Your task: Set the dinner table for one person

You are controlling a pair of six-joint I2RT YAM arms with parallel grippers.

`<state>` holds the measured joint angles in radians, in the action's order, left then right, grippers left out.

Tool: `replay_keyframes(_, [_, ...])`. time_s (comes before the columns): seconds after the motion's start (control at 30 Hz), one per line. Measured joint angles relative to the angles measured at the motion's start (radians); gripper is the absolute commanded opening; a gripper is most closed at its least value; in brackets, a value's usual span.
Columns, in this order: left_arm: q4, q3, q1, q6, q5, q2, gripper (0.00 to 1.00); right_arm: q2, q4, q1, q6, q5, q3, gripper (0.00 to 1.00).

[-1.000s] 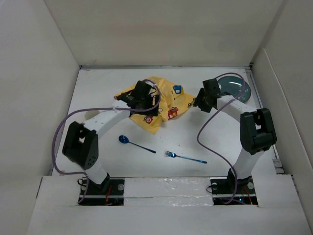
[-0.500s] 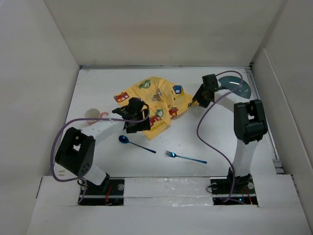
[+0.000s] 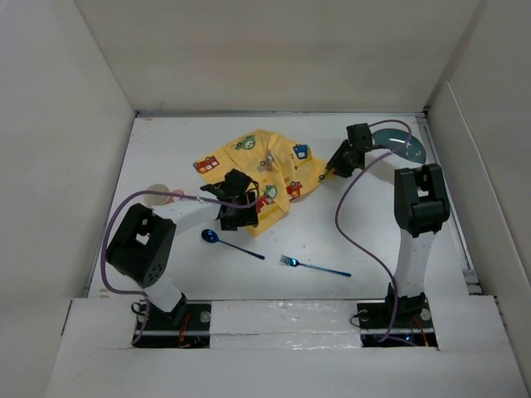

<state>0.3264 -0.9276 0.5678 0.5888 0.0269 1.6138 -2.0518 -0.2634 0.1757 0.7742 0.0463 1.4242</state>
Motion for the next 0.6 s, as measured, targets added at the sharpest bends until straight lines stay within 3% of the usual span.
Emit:
replay_keyframes(0.17, [-0.017, 0.0, 0.006, 0.0, 0.021, 0.008, 0.51, -0.024, 0.03, -0.006, 0.019, 0.027, 0.005, 0.31])
replay_keyframes(0.3, [-0.027, -0.005, 0.034, 0.001, 0.021, 0.022, 0.37, -0.038, 0.056, -0.006, 0.02, 0.053, 0.017, 0.17])
replay_keyframes(0.33, [-0.031, -0.006, 0.039, 0.001, 0.022, 0.025, 0.24, -0.038, 0.063, -0.006, 0.018, 0.061, 0.017, 0.13])
replay_keyframes(0.5, [-0.046, -0.006, 0.047, 0.006, 0.021, 0.04, 0.0, -0.033, 0.117, -0.006, 0.006, 0.08, 0.01, 0.03])
replay_keyframes(0.6, [-0.049, -0.006, 0.047, 0.005, 0.012, 0.042, 0.0, -0.003, 0.139, -0.004, -0.007, 0.081, -0.019, 0.0])
